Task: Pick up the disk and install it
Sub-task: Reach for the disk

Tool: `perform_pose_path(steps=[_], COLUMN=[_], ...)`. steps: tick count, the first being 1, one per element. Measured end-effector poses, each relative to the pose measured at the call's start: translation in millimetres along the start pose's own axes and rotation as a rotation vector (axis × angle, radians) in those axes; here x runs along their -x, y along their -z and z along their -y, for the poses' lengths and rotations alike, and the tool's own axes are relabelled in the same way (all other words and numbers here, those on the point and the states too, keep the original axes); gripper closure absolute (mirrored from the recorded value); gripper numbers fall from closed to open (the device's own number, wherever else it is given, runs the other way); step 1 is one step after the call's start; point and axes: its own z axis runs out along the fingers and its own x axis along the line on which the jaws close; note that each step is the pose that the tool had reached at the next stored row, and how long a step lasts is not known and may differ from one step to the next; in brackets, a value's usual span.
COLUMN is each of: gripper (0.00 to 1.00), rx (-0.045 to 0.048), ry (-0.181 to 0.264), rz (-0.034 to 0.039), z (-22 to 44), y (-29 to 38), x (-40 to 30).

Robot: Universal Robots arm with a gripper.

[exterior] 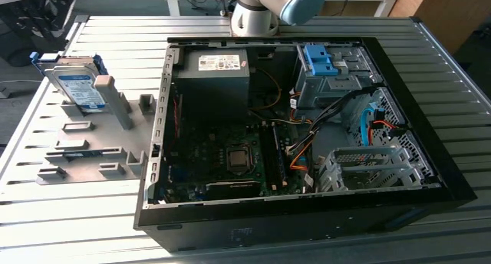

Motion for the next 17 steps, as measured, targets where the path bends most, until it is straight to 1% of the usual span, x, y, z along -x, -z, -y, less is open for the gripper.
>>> perform_pose_path(steps=[5, 7, 10, 12, 17], gripper=[0.89, 0.89, 0.89, 0.89, 0.89], rx=[-0.0001, -0.0002, -0.0004, -0.0005, -0.0005], ry=[0.0, 0.0, 0.0, 0.0, 0.0], rz=[-0.0007, -0.0015, -0.0047, -0.0063, -0.0065], z=[-2.9, -4.8, -7.2, -7.4, -7.4], y=[-2.4, -3.6, -4.9, -5.3, -6.1], x=[-17.9, -24.0, -30.9, -33.2, -33.3])
